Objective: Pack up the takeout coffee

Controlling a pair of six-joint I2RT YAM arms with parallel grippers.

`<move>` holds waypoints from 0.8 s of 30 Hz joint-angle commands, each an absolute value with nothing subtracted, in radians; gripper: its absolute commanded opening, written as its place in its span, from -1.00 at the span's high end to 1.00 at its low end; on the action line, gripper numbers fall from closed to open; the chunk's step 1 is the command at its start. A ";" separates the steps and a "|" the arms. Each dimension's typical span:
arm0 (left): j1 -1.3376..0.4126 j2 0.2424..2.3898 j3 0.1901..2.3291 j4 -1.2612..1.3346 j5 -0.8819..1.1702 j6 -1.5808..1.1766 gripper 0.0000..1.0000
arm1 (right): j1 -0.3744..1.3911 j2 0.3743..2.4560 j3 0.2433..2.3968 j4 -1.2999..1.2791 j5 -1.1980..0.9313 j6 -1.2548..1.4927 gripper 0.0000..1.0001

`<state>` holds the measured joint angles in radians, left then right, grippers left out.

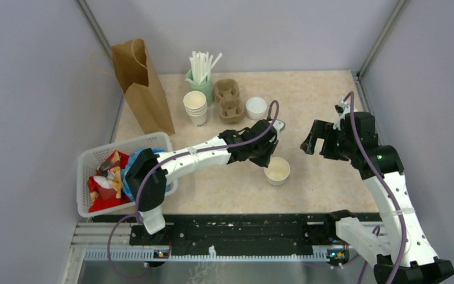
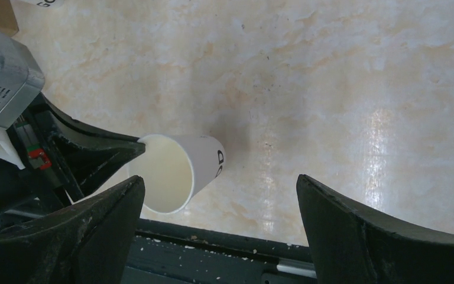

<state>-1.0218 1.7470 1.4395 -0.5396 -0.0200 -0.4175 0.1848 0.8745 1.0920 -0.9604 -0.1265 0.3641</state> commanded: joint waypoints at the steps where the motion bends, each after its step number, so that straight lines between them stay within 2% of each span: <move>1: -1.017 1.793 1.494 -0.467 -0.060 -0.344 1.00 | 0.178 0.853 1.089 -0.963 -0.098 0.368 -0.97; 8: -1.017 1.820 1.479 -0.493 -0.066 -0.329 1.00 | 0.178 0.872 1.064 -0.923 -0.122 0.370 -0.97; 12: -1.016 1.808 1.509 -0.553 -0.090 -0.350 0.61 | 0.178 0.927 1.064 -0.865 -0.126 0.389 -0.96; 14: -1.016 1.784 1.528 -0.573 -0.087 -0.353 0.33 | 0.179 0.995 1.077 -0.823 -0.124 0.410 -0.89; 16: -1.017 1.753 1.546 -0.601 -0.106 -0.358 0.14 | 0.179 1.071 1.093 -0.766 -0.126 0.432 -0.82; 19: -1.015 1.691 1.585 -0.650 -0.142 -0.362 -0.02 | 0.179 1.216 1.136 -0.679 -0.122 0.461 -0.78; 24: -0.999 1.594 1.635 -0.718 -0.205 -0.353 -0.16 | 0.204 1.475 1.287 -0.592 -0.070 0.522 -0.74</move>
